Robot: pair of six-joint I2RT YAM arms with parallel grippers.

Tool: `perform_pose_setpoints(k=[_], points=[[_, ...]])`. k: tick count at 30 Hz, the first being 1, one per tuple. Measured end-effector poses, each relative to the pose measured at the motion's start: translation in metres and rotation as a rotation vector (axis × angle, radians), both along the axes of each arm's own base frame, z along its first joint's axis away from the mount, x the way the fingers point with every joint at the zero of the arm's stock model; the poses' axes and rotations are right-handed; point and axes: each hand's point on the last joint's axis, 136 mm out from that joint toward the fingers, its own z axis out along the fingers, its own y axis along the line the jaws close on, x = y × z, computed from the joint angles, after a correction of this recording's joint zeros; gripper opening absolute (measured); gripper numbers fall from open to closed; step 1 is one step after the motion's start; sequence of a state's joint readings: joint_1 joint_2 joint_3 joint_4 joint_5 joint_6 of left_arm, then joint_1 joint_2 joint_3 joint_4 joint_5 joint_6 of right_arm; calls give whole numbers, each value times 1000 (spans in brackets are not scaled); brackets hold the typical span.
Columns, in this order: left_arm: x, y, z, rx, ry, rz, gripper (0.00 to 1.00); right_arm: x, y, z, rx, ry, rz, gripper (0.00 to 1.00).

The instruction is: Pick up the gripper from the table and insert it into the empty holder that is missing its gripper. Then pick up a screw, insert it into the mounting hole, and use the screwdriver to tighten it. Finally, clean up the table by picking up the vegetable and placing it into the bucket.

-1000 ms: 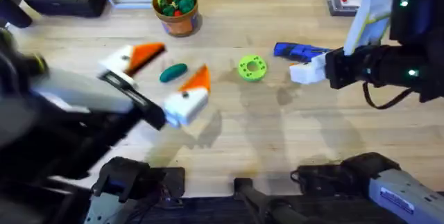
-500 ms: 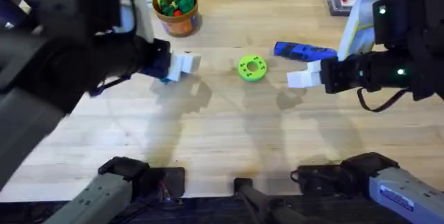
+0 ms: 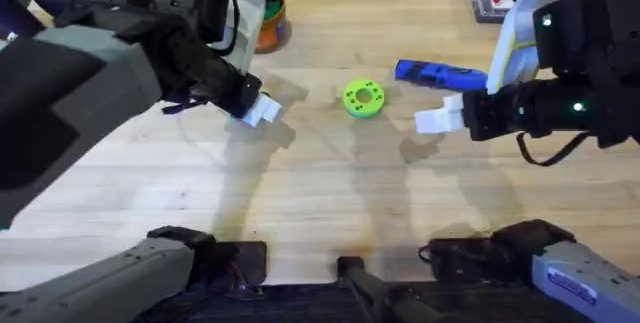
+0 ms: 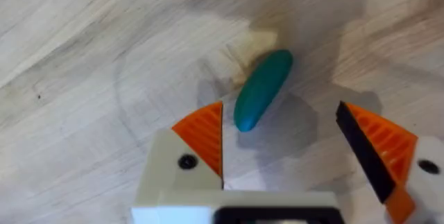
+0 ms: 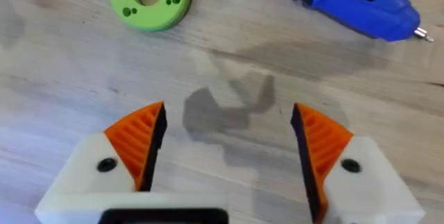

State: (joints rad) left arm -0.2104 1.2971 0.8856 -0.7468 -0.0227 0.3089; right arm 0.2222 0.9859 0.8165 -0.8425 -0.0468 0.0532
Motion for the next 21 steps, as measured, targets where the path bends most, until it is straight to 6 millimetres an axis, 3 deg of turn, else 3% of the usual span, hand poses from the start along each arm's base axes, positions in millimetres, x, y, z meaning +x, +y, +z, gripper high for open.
perform_pose_setpoints(k=[15, 17, 21], points=[[12, 2, -54, 88, 119, -99, 975, 0, 0, 0, 0, 0, 0, 994], [13, 3, -57, 94, 122, -103, 840, 0, 0, 0, 0, 0, 0, 994], [15, 4, -58, 104, 120, -109, 253, 0, 0, 0, 0, 0, 0, 994]])
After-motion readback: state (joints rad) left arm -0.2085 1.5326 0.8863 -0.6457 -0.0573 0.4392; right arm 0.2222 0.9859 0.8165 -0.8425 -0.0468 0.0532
